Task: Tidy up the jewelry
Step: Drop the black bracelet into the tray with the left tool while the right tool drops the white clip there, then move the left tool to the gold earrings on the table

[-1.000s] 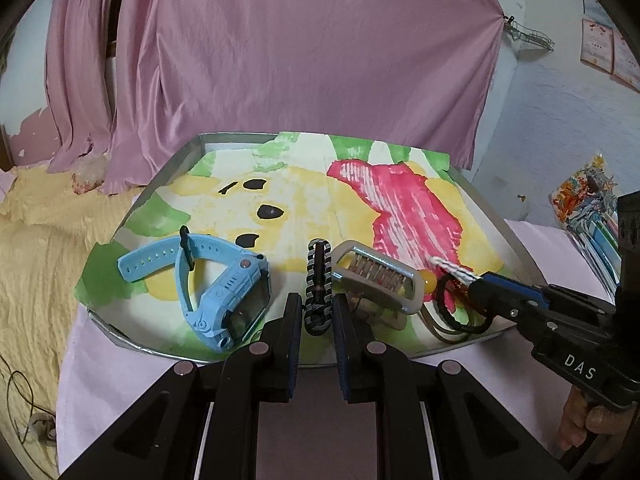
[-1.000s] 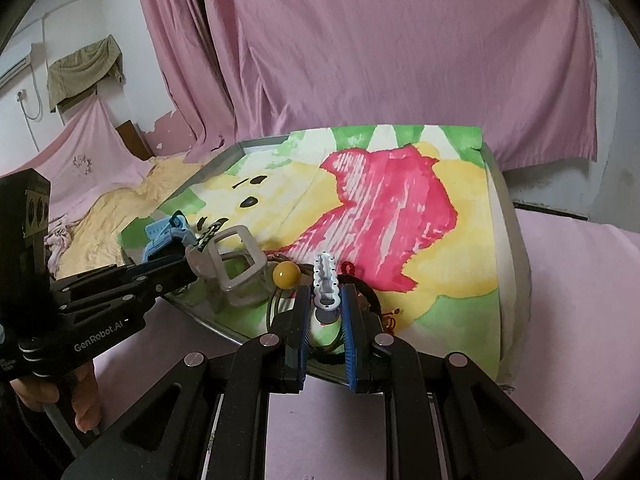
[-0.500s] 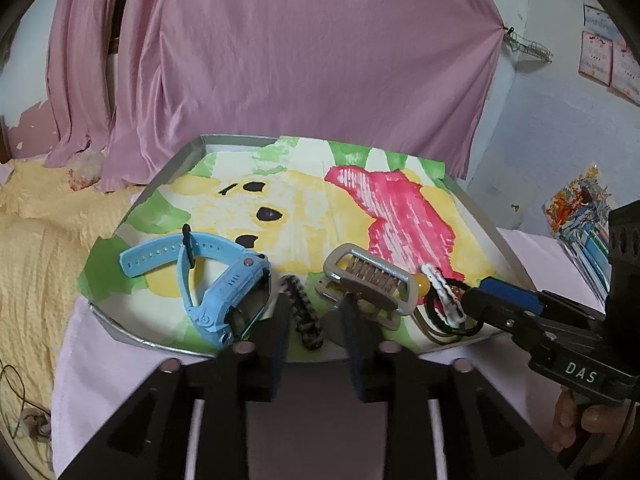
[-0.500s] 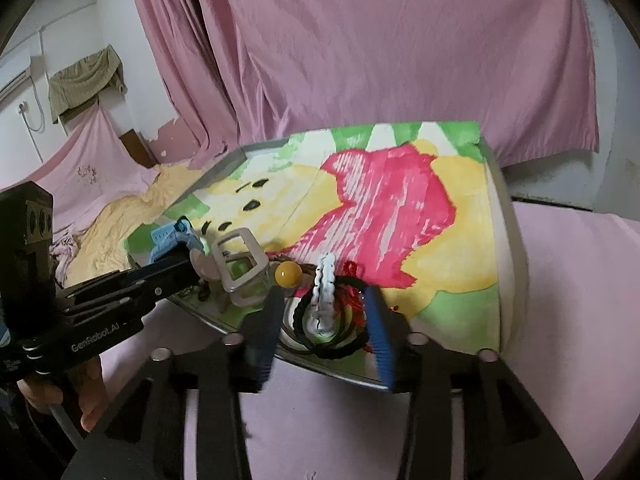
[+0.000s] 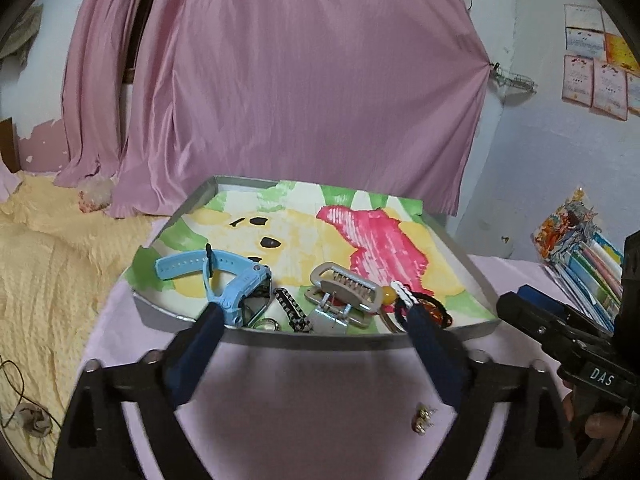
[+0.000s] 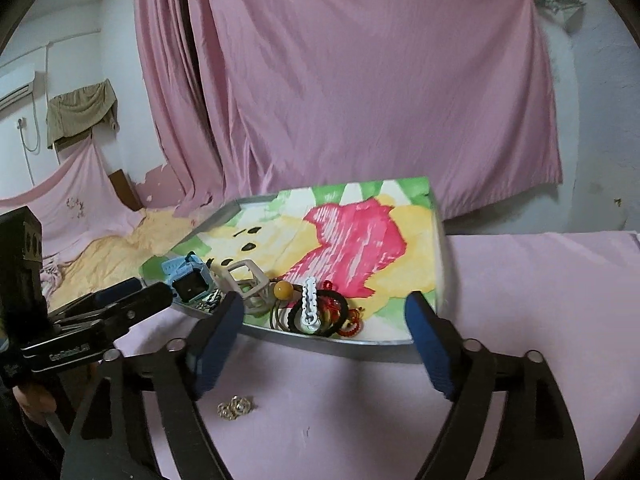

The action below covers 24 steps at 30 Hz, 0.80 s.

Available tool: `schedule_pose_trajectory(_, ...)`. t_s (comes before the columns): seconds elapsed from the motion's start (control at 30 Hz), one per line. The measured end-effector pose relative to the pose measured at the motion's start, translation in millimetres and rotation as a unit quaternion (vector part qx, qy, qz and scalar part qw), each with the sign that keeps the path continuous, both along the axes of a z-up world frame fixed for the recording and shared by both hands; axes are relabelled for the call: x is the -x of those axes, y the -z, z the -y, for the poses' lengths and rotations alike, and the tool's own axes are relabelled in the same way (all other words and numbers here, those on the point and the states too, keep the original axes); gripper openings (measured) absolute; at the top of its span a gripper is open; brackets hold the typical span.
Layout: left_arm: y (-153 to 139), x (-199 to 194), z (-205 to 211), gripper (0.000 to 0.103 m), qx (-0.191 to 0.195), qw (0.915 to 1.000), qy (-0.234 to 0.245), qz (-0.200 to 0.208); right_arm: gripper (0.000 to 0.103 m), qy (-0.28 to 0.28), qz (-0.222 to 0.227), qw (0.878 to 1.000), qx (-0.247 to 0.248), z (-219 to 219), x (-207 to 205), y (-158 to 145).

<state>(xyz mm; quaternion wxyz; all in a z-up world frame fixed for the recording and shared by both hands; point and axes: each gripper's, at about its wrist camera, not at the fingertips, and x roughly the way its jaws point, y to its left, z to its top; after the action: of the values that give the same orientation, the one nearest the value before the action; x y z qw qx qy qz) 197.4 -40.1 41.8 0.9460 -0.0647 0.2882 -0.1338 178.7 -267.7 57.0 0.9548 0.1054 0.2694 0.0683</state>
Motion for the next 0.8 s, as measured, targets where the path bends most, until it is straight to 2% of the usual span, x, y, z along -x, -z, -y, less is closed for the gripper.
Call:
schedule_pose_trajectory(0.13,-2.6,20.2,-1.5,0.099,-0.006,0.9997,-0.004,0.024,0.091,0.012,0.018,1.000,0.005,4.1,20.4,-2.9)
schedule_pose_trajectory(0.37,-2.8,51.5,-3.1,0.102,-0.015,0.9977,-0.008,0.066,0.092,0.031,0.054,0.998,0.024,9.7,57.0,-6.4)
schedule_pose_trajectory(0.47,-1.3,61.6,-3.2,0.102,-0.018,0.9972,-0.008,0.073,0.095,0.037,0.063,0.997,0.037,9.8,70.5,-8.5)
schedule_pose_trajectory(0.8,2.4,85.2,-1.6,0.102,-0.025,0.9959,-0.006,0.086,0.096,0.048,0.098,0.990,0.085,0.5,103.3,-9.4)
